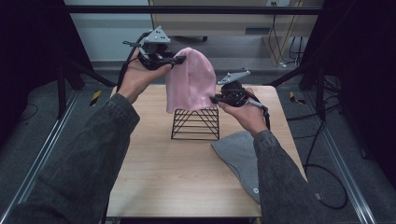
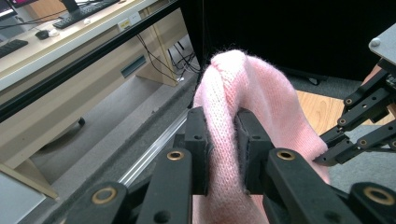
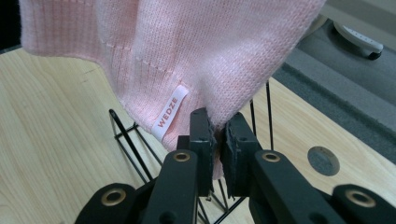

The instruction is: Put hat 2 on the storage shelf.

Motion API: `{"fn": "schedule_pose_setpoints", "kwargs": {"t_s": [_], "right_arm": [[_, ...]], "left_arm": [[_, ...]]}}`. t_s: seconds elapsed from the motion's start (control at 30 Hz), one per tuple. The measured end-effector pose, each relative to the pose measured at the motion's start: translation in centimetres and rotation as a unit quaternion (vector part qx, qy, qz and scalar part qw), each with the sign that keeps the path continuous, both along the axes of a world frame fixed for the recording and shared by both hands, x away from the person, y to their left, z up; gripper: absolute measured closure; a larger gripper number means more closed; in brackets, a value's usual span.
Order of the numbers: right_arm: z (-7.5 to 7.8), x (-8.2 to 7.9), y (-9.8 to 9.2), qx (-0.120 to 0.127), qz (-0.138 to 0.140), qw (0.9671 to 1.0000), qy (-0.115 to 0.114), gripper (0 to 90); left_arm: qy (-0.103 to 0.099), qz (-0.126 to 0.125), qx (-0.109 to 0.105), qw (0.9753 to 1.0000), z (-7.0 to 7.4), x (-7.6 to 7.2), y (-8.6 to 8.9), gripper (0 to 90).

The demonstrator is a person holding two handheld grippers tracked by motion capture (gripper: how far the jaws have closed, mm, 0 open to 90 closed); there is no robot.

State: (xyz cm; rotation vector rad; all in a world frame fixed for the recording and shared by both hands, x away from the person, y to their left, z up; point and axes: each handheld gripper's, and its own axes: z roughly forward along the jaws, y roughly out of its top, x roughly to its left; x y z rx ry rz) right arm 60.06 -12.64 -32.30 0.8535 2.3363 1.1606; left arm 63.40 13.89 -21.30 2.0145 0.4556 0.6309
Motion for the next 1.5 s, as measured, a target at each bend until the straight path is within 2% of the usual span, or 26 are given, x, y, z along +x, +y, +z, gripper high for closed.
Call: {"fn": "schedule_pose_setpoints", "kwargs": {"t_s": [0.2, 0.27, 0.4, 0.7, 0.73, 0.93, 0.97, 1.03, 1.17, 1.43, 1.5], "right_arm": [[-1.1, -0.2, -0.4, -0.014, -0.007, 0.9999, 0.004, 83.4], [-1.4, -0.3, -0.4, -0.011, -0.009, 0.9999, 0.004, 83.3], [-2.4, -0.4, -0.5, -0.022, -0.008, 0.9996, 0.014, 82.9], [-4.3, -0.6, -0.7, -0.036, -0.013, 0.9988, 0.032, 81.3], [-4.4, -0.6, -0.8, -0.034, -0.014, 0.9988, 0.032, 79.5], [-5.0, -0.9, -1.4, -0.035, -0.032, 0.9980, 0.042, 56.1], [-5.1, -0.9, -1.5, -0.043, -0.035, 0.9975, 0.044, 53.1], [-5.2, -1.1, -1.8, -0.044, -0.044, 0.9972, 0.041, 48.0], [-5.2, -1.5, -2.8, -0.044, -0.060, 0.9965, 0.039, 43.1], [-5.4, -2.3, -4.8, -0.045, -0.085, 0.9946, 0.039, 39.2], [-5.4, -2.8, -5.2, -0.046, -0.092, 0.9940, 0.036, 39.0]], "left_arm": [[0.001, -0.005, 0.005, 1.0000, -1.0, 0.1, -0.6, 76.8], [0.002, -0.007, 0.004, 1.0000, -1.5, 0.1, -0.9, 76.8], [0.003, -0.015, 0.015, 0.9998, -2.3, -0.1, -1.4, 76.8], [0.015, -0.025, 0.024, 0.9993, -4.1, -0.6, -1.9, 77.1], [0.017, -0.025, 0.024, 0.9992, -4.2, -0.7, -1.9, 77.1], [0.025, -0.027, 0.030, 0.9989, -4.8, -1.2, -2.4, 77.2], [0.026, -0.028, 0.029, 0.9988, -4.9, -1.3, -2.4, 77.2], [0.030, -0.030, 0.030, 0.9986, -5.2, -1.4, -2.5, 77.2], [0.037, -0.033, 0.036, 0.9981, -6.0, -1.6, -2.6, 77.0], [0.055, -0.027, 0.050, 0.9969, -7.3, -2.2, -2.7, 76.5], [0.058, -0.025, 0.048, 0.9968, -7.5, -2.5, -2.8, 76.4]]}}
